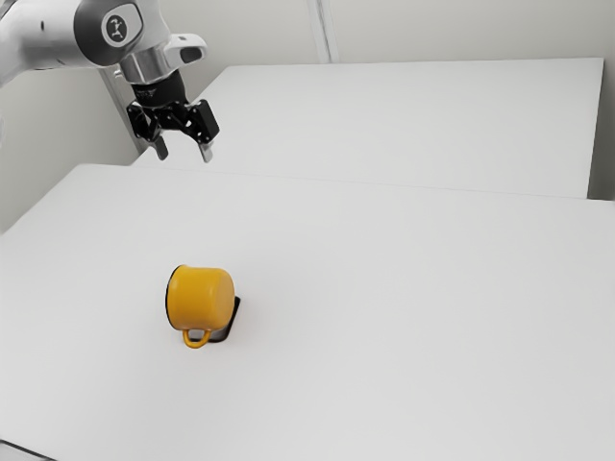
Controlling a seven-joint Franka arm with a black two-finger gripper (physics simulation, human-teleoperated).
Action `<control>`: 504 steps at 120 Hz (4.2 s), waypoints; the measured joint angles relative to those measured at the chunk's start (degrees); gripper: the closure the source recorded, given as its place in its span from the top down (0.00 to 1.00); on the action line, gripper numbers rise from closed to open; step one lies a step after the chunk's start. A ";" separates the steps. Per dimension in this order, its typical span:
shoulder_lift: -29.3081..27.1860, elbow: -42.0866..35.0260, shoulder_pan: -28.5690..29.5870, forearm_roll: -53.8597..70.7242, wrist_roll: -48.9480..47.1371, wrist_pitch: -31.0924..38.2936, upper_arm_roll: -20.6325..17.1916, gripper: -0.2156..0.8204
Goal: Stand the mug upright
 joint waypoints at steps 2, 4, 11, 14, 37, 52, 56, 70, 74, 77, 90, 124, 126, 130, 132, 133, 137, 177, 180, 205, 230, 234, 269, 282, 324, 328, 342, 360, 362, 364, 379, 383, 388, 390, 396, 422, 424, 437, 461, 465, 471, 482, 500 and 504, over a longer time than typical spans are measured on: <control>-0.02 0.00 0.01 0.00 0.09 0.04 0.00 0.79; -0.03 0.00 0.02 -0.01 0.17 0.08 0.00 0.79; -0.06 0.00 0.03 -0.01 0.45 0.18 0.00 0.79; -0.11 -0.02 0.03 -0.02 0.56 0.22 0.00 0.79; -0.37 -1.14 -0.12 -0.25 1.29 0.38 0.00 0.79; -1.45 -2.28 -0.51 -2.39 1.72 0.46 0.57 0.79; -2.14 -2.92 -1.31 -3.65 2.16 0.47 1.63 0.79; -3.25 -5.81 -6.28 -10.59 4.61 0.46 7.71 0.79; -3.36 -6.70 -8.06 -12.93 5.57 0.45 9.82 0.79; -3.40 -7.25 -9.34 -14.61 6.35 0.41 11.36 0.79; -3.22 -8.13 -12.15 -20.02 9.81 -0.36 15.28 0.79; -2.75 -8.26 -10.24 -23.71 16.68 -1.63 15.99 0.79; -2.71 -8.26 -10.06 -23.81 16.99 -1.66 15.99 0.79; -2.60 -8.26 -9.68 -24.00 17.60 -1.72 15.99 0.79; -2.54 -8.26 -9.48 -24.08 17.88 -1.75 15.99 0.79; -2.49 -8.26 -9.37 -24.11 18.03 -1.76 15.98 0.79; -2.28 -8.26 -8.89 -24.29 18.61 -1.80 15.98 0.79; 2.77 -8.26 11.86 -29.36 25.51 -2.61 16.02 0.79; 3.39 -8.26 12.58 -29.77 26.00 -2.68 16.03 0.79; 9.90 -7.88 13.26 -34.20 30.84 -2.57 16.01 0.79; 7.75 -17.73 15.48 -40.25 35.13 -0.54 16.24 0.79; 6.58 -20.22 15.49 -41.62 35.69 0.24 16.25 0.79; 8.55 -27.88 16.92 -50.34 42.18 3.78 16.26 0.79; 8.55 -31.21 16.97 -53.81 44.73 2.82 16.19 0.79; 11.33 -34.78 17.42 -61.51 52.11 -1.74 16.11 0.76; 11.62 -35.00 17.43 -62.02 52.76 -2.04 16.07 0.70; 12.25 -35.26 17.40 -63.33 54.79 -2.91 15.93 0.40; 12.26 -35.25 17.51 -64.57 56.86 -3.61 15.91 0.19; 12.25 -35.24 17.51 -64.77 57.05 -3.71 15.91 0.17; 12.25 -35.24 17.52 -64.98 57.23 -3.84 15.91 0.16; 11.58 -35.05 18.52 -66.58 58.47 -5.74 15.91 0.10; 10.92 -35.01 18.57 -66.85 58.75 -6.24 15.94 0.09; 9.61 -34.99 18.35 -67.04 59.06 -6.70 15.97 0.08; 8.97 -34.96 18.15 -67.05 59.16 -6.81 15.98 0.08; 7.33 -34.78 16.97 -66.80 59.27 -6.68 15.98 0.07; 2.64 -25.73 8.02 -51.29 55.96 0.39 15.92 0.06; 2.59 -24.85 7.00 -49.32 55.50 1.17 15.92 0.06; 2.19 -22.44 2.00 -36.57 52.23 7.31 15.35 0.06; 1.97 -22.17 0.82 -19.10 46.72 18.75 13.38 0.05; 2.00 -22.29 0.91 -16.99 45.87 20.61 12.82 0.05; 1.99 -22.57 0.85 -14.08 44.60 23.28 11.92 0.05; 2.02 -24.32 -0.50 -10.13 42.25 28.22 11.11 0.05; 2.18 -29.38 -1.53 -4.48 38.35 34.96 10.74 0.05; 2.19 -30.56 -1.33 -3.59 37.51 35.99 10.57 0.05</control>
